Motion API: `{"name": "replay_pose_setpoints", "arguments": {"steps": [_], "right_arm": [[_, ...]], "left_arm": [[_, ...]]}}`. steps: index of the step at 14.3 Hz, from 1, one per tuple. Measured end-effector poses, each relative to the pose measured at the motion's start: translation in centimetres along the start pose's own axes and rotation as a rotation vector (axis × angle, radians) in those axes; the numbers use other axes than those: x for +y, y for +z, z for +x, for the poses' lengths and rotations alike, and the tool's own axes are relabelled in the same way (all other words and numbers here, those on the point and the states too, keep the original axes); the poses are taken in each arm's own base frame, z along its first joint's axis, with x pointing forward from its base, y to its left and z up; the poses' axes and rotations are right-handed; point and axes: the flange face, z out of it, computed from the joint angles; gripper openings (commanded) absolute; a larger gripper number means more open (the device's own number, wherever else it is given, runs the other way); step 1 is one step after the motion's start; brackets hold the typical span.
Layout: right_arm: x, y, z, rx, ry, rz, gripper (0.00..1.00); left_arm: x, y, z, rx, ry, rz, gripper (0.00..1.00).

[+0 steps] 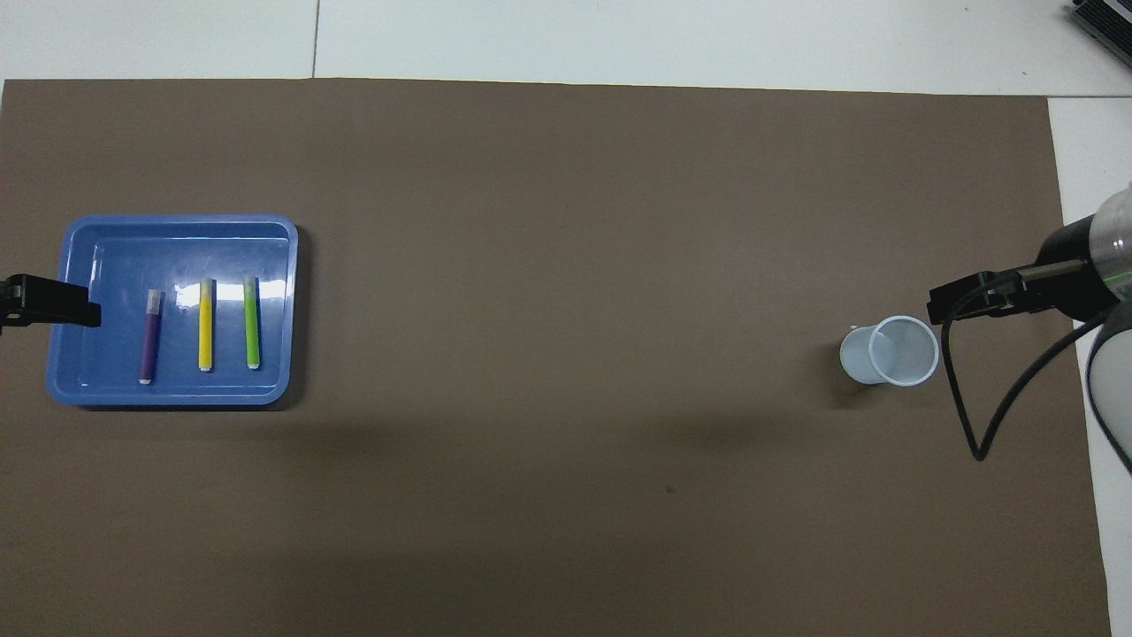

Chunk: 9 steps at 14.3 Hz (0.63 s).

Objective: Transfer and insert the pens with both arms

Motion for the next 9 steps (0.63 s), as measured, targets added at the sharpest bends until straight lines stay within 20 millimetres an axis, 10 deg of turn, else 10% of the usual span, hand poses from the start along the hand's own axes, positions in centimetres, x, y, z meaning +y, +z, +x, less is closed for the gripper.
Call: {"name": "replay_pose_setpoints", "arguments": {"steps": [9], "right_arm": [[0.0,0.0,0.0,0.000,0.000,0.000,1.00]], "left_arm": [[0.2,6.9,0.0,0.014,0.004,0.001,1.00]]}}
